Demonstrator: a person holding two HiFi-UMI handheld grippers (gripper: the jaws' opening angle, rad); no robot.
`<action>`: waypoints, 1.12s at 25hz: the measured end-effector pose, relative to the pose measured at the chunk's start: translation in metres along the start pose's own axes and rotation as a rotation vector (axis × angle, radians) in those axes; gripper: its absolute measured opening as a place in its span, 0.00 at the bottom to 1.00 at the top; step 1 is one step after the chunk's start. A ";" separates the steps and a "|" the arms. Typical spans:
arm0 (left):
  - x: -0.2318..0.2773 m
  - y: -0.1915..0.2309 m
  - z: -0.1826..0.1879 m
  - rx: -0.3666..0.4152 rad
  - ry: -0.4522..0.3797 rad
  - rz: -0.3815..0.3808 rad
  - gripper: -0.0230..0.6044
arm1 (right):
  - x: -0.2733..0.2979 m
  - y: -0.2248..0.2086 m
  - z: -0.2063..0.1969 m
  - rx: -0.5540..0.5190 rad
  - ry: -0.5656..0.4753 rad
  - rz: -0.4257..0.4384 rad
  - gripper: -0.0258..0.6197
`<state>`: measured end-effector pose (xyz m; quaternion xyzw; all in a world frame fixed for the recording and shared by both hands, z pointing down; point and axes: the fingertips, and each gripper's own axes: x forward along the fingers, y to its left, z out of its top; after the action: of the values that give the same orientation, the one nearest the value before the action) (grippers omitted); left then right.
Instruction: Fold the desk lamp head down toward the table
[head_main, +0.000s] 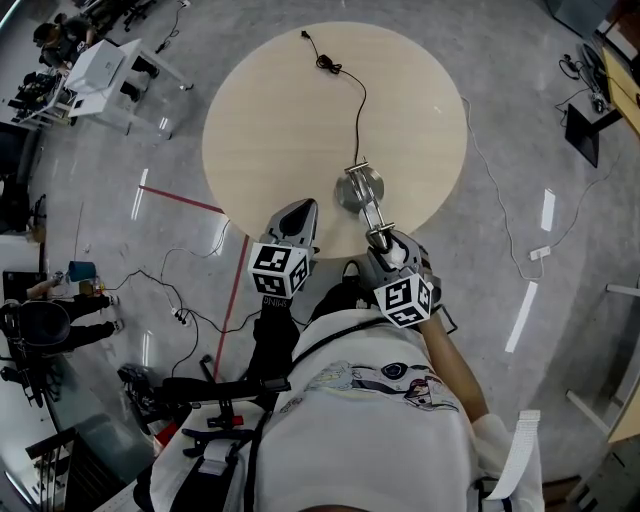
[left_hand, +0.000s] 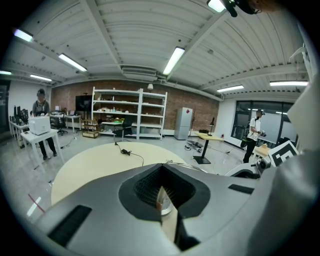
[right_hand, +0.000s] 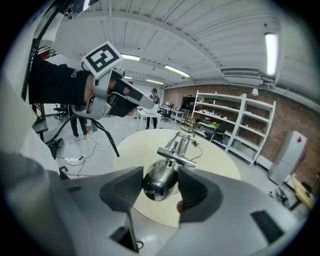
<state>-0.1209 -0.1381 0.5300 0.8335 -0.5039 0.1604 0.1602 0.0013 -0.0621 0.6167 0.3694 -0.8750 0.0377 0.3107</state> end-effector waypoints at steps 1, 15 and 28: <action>-0.001 0.000 0.000 0.000 0.001 0.000 0.04 | 0.001 0.001 -0.002 0.006 0.002 0.000 0.37; -0.003 0.003 0.000 0.007 0.005 -0.001 0.04 | 0.019 0.003 -0.025 0.111 0.042 0.005 0.35; 0.004 0.009 0.000 0.005 0.014 -0.011 0.04 | 0.035 0.004 -0.038 0.171 0.088 0.014 0.33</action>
<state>-0.1274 -0.1451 0.5331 0.8355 -0.4978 0.1668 0.1625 -0.0003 -0.0693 0.6677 0.3863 -0.8567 0.1305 0.3160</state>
